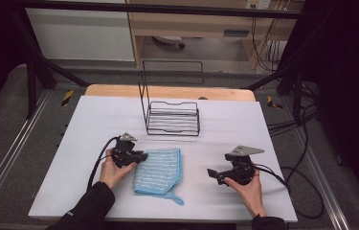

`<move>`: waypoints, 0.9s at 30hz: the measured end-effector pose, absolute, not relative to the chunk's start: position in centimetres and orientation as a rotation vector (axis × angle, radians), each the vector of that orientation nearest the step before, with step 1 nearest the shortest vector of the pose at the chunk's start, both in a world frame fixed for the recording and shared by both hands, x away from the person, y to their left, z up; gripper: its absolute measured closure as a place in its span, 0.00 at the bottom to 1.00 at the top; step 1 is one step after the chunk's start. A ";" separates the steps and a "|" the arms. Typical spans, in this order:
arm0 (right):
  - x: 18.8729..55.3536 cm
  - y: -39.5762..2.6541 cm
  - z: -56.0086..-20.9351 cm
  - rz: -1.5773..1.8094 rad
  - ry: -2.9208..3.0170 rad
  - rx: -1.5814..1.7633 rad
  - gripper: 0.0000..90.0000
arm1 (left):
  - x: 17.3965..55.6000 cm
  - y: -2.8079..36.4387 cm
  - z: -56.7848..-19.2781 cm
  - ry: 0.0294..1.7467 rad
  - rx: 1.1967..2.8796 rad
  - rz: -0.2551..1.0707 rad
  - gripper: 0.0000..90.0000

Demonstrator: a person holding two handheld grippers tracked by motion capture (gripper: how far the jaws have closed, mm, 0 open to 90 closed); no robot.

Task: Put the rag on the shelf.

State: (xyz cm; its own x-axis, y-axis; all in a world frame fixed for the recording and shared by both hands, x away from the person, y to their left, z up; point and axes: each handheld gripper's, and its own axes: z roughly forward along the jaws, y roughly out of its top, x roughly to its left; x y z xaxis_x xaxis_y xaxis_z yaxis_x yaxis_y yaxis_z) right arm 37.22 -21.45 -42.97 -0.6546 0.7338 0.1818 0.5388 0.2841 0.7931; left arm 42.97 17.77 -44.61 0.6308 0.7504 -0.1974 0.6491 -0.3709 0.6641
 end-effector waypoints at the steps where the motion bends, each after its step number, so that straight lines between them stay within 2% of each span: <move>1: 37.2 -21.5 -43.0 1.306 2.333 1.178 0.01 | 43.0 17.8 -44.6 1.089 2.120 0.178 0.83; 21: 41.8 -12.4 -42.3 1.276 2.365 1.202 0.02 | 42.9 17.8 -44.7 1.082 2.116 0.188 0.83; 26: 42.8 -10.9 -42.8 1.295 2.385 1.200 0.10 | 42.9 17.8 -44.7 1.076 2.124 0.189 0.83; 27: 43.2 -10.4 -43.2 1.280 2.403 1.213 0.14 | 42.9 17.8 -44.7 1.078 2.122 0.187 0.83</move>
